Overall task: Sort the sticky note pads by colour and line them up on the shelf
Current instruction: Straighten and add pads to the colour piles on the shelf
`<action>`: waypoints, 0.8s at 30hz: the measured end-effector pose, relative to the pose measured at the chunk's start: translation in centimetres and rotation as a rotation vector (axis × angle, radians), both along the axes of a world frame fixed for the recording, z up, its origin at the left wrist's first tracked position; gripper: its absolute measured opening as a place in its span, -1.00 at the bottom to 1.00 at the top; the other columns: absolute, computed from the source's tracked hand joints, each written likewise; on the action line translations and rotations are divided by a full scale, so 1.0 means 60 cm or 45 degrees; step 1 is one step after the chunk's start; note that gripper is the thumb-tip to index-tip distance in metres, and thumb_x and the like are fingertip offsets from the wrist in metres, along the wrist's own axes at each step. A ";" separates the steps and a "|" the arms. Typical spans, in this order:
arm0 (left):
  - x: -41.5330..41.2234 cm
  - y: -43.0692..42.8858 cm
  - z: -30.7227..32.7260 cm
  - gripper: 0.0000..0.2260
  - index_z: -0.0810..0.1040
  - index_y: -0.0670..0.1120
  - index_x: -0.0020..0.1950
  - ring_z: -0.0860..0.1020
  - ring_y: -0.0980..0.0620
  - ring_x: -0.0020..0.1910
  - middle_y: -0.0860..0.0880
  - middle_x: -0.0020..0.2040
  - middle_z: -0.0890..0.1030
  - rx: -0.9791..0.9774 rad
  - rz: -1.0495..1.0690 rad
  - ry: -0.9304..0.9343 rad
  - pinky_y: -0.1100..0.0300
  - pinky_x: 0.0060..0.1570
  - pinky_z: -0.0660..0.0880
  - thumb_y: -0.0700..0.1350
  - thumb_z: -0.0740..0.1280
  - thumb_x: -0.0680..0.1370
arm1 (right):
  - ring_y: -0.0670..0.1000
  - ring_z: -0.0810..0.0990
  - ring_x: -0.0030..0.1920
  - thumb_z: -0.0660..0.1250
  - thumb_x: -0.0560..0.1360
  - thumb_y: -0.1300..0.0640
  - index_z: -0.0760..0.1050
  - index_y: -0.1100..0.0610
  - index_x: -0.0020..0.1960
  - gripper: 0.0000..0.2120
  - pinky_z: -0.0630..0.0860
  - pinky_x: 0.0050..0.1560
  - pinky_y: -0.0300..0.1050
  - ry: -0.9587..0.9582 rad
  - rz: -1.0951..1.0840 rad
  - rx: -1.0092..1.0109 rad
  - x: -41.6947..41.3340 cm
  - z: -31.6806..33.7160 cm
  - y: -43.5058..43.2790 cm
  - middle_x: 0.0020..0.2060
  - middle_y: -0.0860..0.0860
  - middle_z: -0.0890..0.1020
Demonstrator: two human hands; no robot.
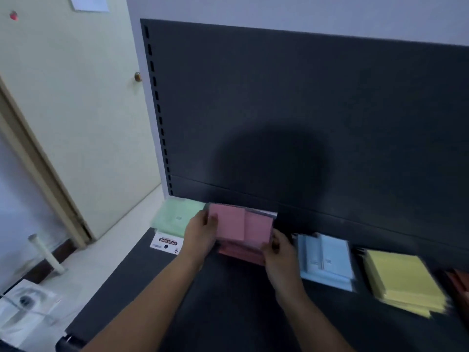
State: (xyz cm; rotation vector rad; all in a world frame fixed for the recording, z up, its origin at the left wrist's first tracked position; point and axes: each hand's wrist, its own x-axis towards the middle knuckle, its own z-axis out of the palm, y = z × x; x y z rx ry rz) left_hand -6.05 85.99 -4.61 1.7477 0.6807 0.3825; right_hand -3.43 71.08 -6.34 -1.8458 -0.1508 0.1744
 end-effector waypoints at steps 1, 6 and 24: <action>0.004 -0.001 -0.005 -0.76 0.48 -0.19 0.21 0.53 -0.14 0.07 -0.14 0.09 0.59 0.051 -0.037 0.009 0.00 0.13 0.46 -0.20 0.15 0.59 | 0.02 0.54 0.11 0.19 0.54 0.33 0.44 0.09 0.30 -0.63 0.45 0.24 0.04 -0.009 -0.008 -0.037 0.002 -0.004 0.003 0.11 0.07 0.58; 0.014 -0.013 -0.027 -0.72 0.46 -0.20 0.22 0.50 -0.04 0.05 -0.12 0.11 0.57 0.281 -0.230 -0.024 0.28 -0.07 0.34 -0.29 0.26 0.51 | -0.06 0.48 0.02 0.21 0.52 0.33 0.41 0.09 0.35 -0.59 0.38 0.23 -0.20 -0.131 -0.062 -0.253 0.003 -0.024 0.006 0.09 0.05 0.45; 0.018 -0.154 -0.010 -0.73 0.53 -0.20 0.11 0.35 -0.03 0.29 -0.12 0.28 0.41 0.683 -0.515 -0.477 0.27 0.29 0.16 -0.39 0.32 0.44 | -0.15 0.48 -0.18 0.24 0.49 0.32 0.45 0.13 0.24 -0.66 0.40 -0.05 -0.40 -0.102 0.006 -0.189 -0.045 0.004 -0.106 -0.08 -0.06 0.52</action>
